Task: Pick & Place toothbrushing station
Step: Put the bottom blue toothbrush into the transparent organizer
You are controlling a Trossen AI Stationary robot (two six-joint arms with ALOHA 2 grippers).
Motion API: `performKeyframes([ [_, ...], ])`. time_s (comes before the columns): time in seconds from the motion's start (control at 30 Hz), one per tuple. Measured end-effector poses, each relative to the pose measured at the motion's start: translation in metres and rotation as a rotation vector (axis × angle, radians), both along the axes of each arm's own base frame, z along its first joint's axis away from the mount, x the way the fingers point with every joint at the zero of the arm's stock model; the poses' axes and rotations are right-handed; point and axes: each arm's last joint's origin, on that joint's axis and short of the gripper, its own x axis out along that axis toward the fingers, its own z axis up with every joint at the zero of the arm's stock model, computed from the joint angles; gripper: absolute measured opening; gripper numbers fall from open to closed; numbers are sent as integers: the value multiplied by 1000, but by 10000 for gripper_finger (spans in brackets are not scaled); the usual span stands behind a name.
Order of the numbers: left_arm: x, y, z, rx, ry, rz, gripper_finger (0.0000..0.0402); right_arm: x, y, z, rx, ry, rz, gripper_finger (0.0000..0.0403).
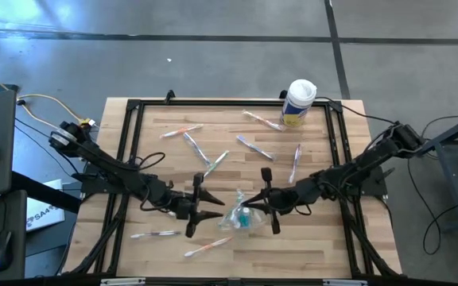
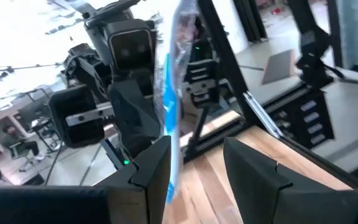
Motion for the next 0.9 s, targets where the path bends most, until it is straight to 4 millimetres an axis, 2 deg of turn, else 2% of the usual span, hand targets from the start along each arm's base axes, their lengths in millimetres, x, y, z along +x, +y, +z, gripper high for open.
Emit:
performKeyframes([
  [0.23,15,5,9,-26,-25,37,148,0,0,0,-3,3,-6,2],
  [0.37,17,6,18,-44,-57,38,148,0,-1,-1,-8,7,-8,2],
  [0.9,17,3,17,-51,-41,-25,148,4,-10,-3,-22,28,-64,2],
])
